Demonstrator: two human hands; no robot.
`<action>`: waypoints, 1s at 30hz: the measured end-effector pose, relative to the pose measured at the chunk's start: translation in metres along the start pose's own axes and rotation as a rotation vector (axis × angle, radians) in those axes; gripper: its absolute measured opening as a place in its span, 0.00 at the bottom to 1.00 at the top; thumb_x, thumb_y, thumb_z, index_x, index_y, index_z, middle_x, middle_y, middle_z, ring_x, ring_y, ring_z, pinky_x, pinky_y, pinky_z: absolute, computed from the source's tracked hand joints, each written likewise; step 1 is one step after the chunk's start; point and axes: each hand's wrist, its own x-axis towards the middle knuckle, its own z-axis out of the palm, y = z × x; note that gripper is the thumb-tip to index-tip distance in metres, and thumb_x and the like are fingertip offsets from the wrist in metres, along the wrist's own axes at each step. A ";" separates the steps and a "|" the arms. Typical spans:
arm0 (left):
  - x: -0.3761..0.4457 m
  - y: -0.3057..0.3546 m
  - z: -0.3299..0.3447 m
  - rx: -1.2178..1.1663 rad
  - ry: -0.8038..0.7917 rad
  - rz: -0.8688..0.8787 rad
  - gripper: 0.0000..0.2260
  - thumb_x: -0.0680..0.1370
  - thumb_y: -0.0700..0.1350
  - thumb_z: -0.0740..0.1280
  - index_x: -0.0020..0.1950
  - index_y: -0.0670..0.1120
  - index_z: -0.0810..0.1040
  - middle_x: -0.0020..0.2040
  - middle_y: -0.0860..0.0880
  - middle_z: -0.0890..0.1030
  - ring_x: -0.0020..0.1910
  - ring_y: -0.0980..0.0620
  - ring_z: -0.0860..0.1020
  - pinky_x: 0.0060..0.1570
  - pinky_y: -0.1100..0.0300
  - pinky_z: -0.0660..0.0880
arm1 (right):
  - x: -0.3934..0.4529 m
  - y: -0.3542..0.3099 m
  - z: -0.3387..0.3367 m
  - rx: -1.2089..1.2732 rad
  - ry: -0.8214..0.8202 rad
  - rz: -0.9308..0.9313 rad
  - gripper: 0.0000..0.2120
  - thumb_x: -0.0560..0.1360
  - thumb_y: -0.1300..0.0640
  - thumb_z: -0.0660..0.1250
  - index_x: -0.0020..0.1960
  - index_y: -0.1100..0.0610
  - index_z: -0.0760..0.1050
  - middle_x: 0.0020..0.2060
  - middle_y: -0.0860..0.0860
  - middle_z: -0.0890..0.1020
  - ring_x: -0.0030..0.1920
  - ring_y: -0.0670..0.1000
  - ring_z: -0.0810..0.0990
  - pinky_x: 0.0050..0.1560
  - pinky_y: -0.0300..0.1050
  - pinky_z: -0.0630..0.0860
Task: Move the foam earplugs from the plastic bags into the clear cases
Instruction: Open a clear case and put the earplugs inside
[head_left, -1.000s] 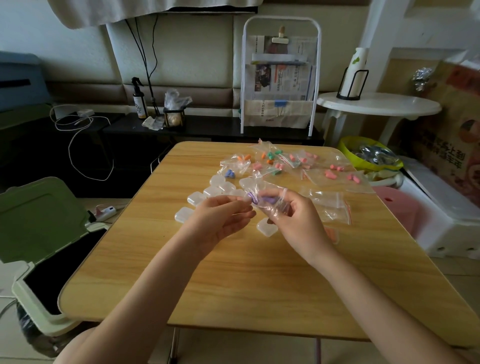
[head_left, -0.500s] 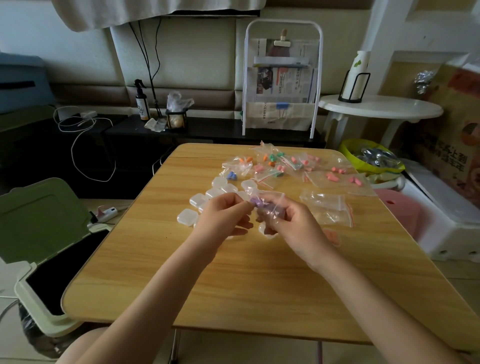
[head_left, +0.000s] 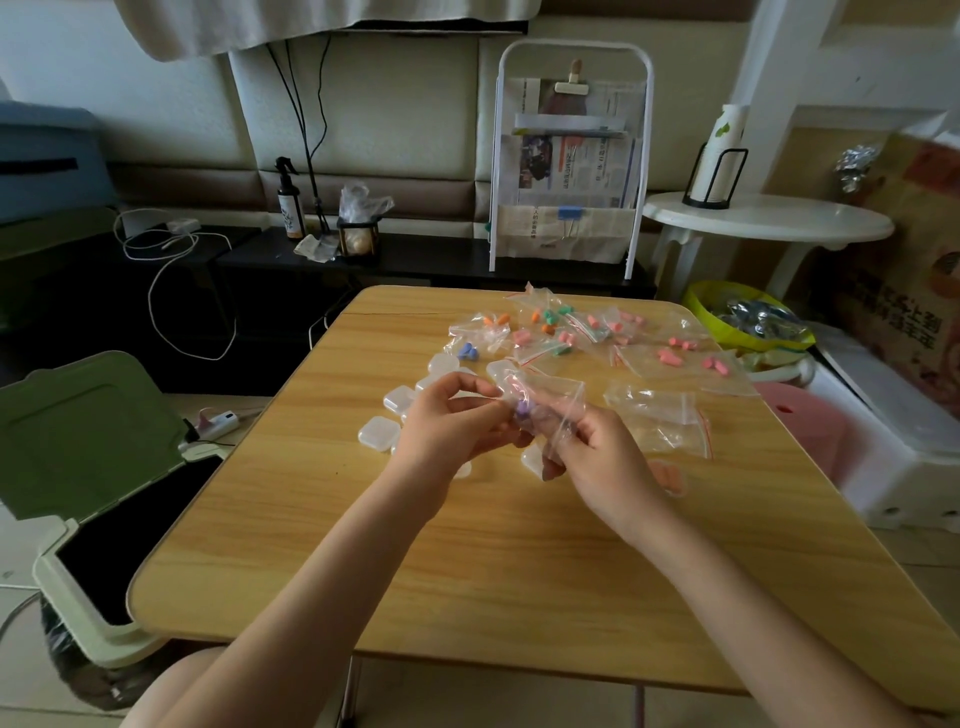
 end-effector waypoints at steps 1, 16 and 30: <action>0.000 0.000 0.000 -0.026 -0.003 -0.010 0.07 0.74 0.33 0.69 0.45 0.39 0.72 0.36 0.42 0.82 0.35 0.46 0.82 0.36 0.62 0.79 | -0.001 0.000 0.000 -0.033 -0.001 -0.022 0.15 0.79 0.54 0.61 0.64 0.45 0.73 0.30 0.43 0.79 0.30 0.43 0.74 0.35 0.40 0.78; 0.003 -0.004 -0.001 -0.495 0.133 -0.240 0.10 0.76 0.29 0.64 0.38 0.41 0.70 0.32 0.42 0.77 0.31 0.50 0.80 0.29 0.63 0.78 | 0.008 0.011 0.001 -0.301 0.137 -0.230 0.12 0.73 0.62 0.71 0.54 0.50 0.81 0.55 0.43 0.76 0.53 0.34 0.73 0.52 0.24 0.68; -0.004 -0.005 0.005 -0.024 0.252 0.151 0.06 0.77 0.33 0.65 0.48 0.41 0.70 0.41 0.41 0.73 0.36 0.50 0.79 0.37 0.57 0.80 | 0.008 0.002 0.002 -0.077 0.013 -0.069 0.06 0.76 0.54 0.67 0.43 0.43 0.75 0.59 0.45 0.71 0.60 0.45 0.75 0.60 0.35 0.72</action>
